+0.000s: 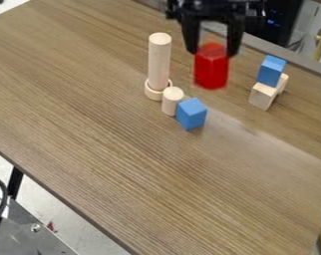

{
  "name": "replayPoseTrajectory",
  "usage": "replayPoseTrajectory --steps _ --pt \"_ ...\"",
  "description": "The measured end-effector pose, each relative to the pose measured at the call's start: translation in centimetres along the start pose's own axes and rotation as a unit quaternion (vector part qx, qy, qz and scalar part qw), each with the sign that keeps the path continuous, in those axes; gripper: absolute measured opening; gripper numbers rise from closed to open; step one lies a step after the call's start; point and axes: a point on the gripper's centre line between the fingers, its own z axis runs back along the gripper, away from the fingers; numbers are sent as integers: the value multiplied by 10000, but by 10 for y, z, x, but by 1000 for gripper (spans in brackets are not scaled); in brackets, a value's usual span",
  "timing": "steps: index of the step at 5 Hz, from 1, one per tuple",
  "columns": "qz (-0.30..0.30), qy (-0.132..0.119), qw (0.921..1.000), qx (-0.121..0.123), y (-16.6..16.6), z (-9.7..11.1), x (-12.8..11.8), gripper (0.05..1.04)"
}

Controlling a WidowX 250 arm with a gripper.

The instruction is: Move the red hexagon from the top of a block and put it on the table

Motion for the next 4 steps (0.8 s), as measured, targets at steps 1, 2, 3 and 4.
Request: replayPoseTrajectory --steps 1,2,3,4 --pt "-775 -174 9967 -165 -19 -13 -11 653" --pt "-1294 -553 9899 -167 -36 -26 -15 653" --pt "-1652 -702 9837 -133 -51 -47 -17 653" --pt "-1792 -841 9802 17 -58 -65 -17 653"
